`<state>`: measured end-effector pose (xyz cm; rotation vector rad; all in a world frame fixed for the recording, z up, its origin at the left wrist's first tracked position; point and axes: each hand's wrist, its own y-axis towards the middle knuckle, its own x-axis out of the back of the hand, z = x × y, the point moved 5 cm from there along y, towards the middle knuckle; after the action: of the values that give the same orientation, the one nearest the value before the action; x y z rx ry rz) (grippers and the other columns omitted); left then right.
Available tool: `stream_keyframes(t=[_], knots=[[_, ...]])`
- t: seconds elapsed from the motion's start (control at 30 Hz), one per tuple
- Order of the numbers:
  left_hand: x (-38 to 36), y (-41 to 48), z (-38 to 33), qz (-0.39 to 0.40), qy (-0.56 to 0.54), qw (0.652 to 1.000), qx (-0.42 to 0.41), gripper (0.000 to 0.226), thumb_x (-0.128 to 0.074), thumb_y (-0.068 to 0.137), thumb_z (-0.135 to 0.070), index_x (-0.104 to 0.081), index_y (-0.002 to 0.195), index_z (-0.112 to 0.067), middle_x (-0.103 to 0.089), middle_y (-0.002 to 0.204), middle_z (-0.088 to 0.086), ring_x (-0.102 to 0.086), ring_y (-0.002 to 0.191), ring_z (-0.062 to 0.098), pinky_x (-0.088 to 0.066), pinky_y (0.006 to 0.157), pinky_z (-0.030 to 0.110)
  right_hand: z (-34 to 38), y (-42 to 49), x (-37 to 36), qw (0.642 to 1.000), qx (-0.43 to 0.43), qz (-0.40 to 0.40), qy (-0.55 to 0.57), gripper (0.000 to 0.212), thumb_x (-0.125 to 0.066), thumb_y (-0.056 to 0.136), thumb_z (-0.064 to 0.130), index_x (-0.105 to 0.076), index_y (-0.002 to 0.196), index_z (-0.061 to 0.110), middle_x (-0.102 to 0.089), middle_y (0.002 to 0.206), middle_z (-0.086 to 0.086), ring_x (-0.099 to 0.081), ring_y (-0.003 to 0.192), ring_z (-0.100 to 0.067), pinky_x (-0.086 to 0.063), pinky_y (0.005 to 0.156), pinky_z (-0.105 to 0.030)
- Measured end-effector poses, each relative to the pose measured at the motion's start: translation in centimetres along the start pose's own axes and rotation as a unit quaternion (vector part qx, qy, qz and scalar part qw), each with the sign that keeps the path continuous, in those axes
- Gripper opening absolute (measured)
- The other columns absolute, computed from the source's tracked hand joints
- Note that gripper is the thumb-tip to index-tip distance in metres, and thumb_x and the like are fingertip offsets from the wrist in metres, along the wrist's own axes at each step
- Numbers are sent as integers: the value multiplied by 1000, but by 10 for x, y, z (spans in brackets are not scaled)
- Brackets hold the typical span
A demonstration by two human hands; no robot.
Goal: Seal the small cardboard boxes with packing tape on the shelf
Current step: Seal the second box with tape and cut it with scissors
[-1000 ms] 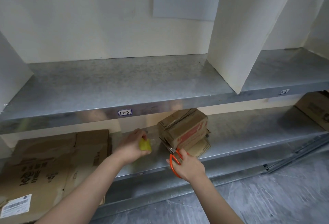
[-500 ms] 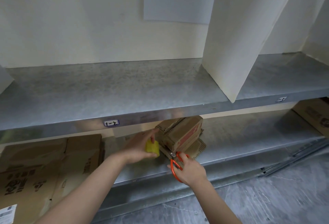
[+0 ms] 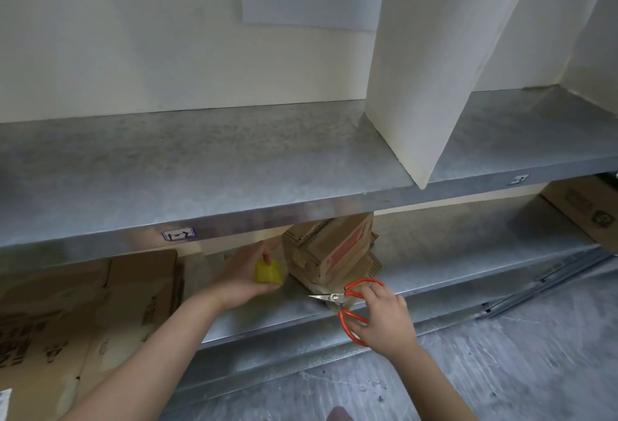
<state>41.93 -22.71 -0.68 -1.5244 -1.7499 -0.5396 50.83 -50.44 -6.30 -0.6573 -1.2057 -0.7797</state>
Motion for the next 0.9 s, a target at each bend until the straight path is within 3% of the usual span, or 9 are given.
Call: stream_keyframes(t=[0.1, 0.23, 0.43, 0.53, 0.67, 0.77, 0.9], knots=[[-9, -7, 7, -2, 8, 1000, 20, 65, -79, 75, -42, -42, 129, -41, -44, 106, -21, -44, 106, 8, -35, 83, 24, -27, -3, 9, 1000, 27, 7, 10, 50, -57, 75, 67, -54, 120, 46, -53, 119, 23, -47, 119, -5, -30, 90, -29], [-23, -22, 8, -36, 17, 999, 30, 71, -79, 75, -41, -43, 135, -31, -46, 105, -15, -47, 105, 11, -35, 82, 24, -84, 0, 26, 998, -32, -45, 22, 43, -63, 75, 62, -58, 114, 45, -57, 114, 18, -52, 114, -10, -32, 87, -34], [-43, -26, -1, -57, 21, 992, 108, 50, -82, 71, -45, -48, 106, -33, -57, 122, -6, -54, 108, 15, -46, 88, 31, -155, 39, 34, 991, -136, -4, 16, 56, -54, 80, 68, -51, 127, 37, -51, 132, 8, -44, 123, -18, -36, 93, -42], [-56, -24, -13, -78, 29, 990, 117, 50, -83, 70, -43, -47, 102, -31, -59, 124, -5, -55, 110, 16, -45, 88, 29, -172, 63, 24, 988, -147, 53, 3, 67, -50, 80, 73, -47, 133, 32, -51, 132, 0, -44, 124, -23, -37, 95, -42], [-67, -20, -24, -112, 35, 985, 130, 51, -84, 68, -41, -53, 105, -24, -60, 122, -7, -57, 109, 16, -44, 86, 28, -184, 80, 6, 984, -143, 104, 31, 72, -60, 83, 62, -41, 139, 21, -46, 137, -6, -41, 128, -26, -37, 98, -42], [-72, -20, -31, -126, 26, 983, 132, 51, -86, 67, -39, -54, 103, -22, -61, 119, -6, -58, 106, 16, -46, 86, 30, -187, 78, 3, 988, -116, 100, 29, 67, -57, 87, 56, -39, 141, 21, -43, 141, -7, -38, 130, -27, -36, 100, -42], [-74, -25, -40, -130, 26, 983, 130, 49, -86, 66, -39, -49, 96, -29, -60, 107, -9, -56, 97, 15, -45, 80, 31, -172, 56, 20, 998, -44, 15, 43, 54, -54, 93, 43, -43, 143, 25, -42, 147, -1, -36, 134, -23, -33, 102, -42]])
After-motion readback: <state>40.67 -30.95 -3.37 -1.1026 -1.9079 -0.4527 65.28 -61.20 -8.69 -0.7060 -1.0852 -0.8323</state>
